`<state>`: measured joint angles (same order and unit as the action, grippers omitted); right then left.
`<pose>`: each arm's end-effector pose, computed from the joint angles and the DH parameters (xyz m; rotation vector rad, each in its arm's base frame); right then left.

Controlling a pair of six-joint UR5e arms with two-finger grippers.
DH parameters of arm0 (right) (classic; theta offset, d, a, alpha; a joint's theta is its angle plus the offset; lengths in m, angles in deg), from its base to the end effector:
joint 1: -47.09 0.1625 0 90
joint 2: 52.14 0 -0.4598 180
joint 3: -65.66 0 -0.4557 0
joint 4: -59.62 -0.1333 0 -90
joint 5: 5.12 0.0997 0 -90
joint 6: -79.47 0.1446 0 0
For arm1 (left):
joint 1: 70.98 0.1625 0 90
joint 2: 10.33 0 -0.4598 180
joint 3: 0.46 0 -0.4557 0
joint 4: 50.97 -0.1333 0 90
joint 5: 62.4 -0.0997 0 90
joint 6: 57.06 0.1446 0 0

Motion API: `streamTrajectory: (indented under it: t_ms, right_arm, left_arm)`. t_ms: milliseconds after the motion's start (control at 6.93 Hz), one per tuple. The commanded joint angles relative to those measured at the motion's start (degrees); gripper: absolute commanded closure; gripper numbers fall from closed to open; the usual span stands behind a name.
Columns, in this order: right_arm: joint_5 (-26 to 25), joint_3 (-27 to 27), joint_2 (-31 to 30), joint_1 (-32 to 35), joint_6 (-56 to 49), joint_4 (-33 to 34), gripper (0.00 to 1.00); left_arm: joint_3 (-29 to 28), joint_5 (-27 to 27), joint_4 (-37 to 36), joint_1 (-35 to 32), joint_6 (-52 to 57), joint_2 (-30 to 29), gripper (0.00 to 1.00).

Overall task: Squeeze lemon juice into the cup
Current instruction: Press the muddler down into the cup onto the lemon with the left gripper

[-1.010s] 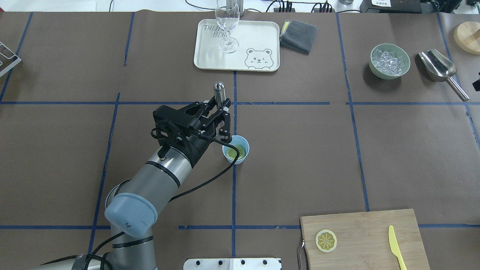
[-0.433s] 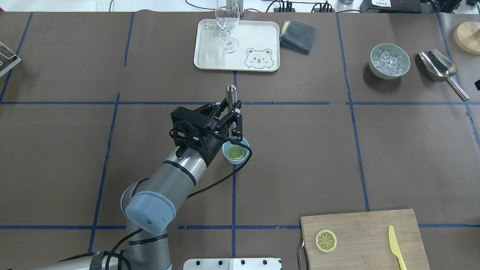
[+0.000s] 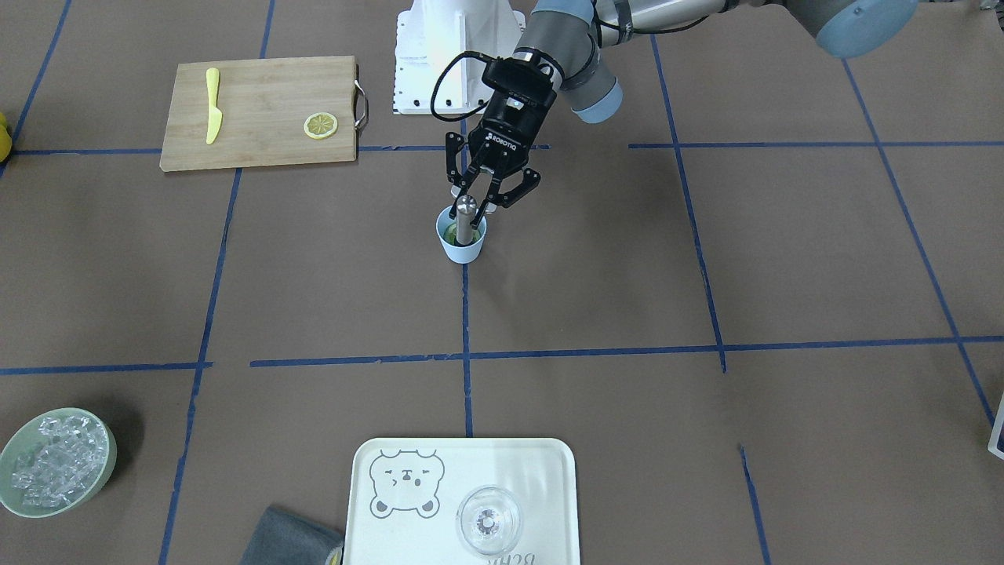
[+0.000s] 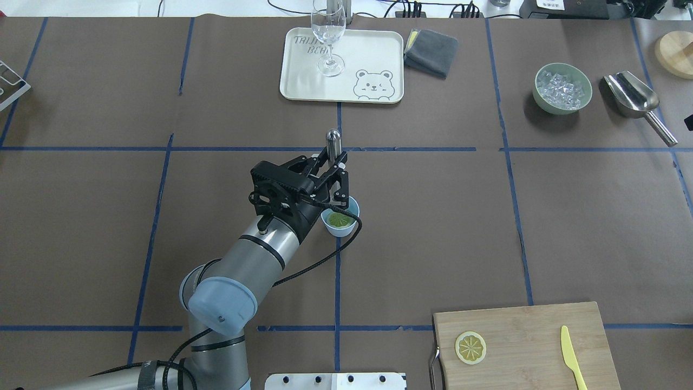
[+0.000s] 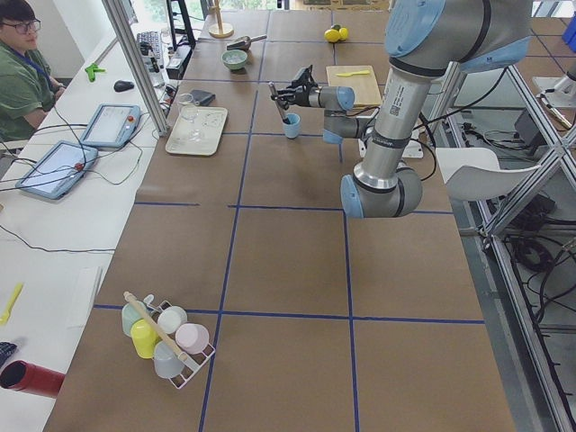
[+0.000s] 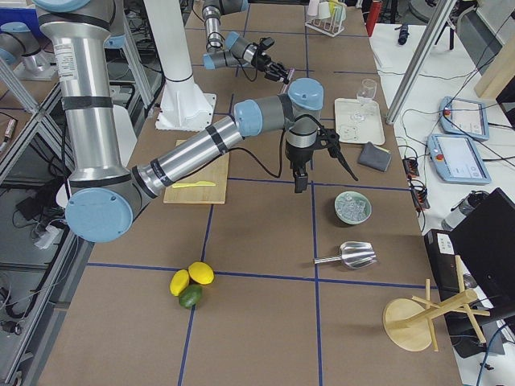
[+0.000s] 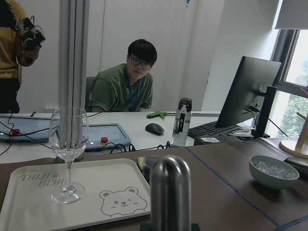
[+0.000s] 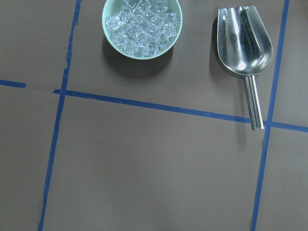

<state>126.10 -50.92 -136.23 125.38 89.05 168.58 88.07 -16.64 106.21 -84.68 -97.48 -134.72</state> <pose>-0.0752 -0.5503 0.4575 0.0897 -0.7457 -0.1203 0.6506 -0.3996 0.1780 1.3115 1.0833 -0.2072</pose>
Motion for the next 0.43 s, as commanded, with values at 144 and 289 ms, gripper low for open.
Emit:
streamTrajectory:
  t_ms: [144, 289]
  right_arm:
    - [1.3, 0.1, 0.2, 0.5, 0.0, -0.1, 0.00]
    - [1.3, 0.1, 0.3, 0.5, 0.0, 0.0, 0.00]
  left_arm:
    - [-0.6, -0.1, 0.6, 2.4, 0.0, 0.6, 1.00]
    - [-0.5, -0.1, 0.6, 2.4, 0.0, 0.6, 1.00]
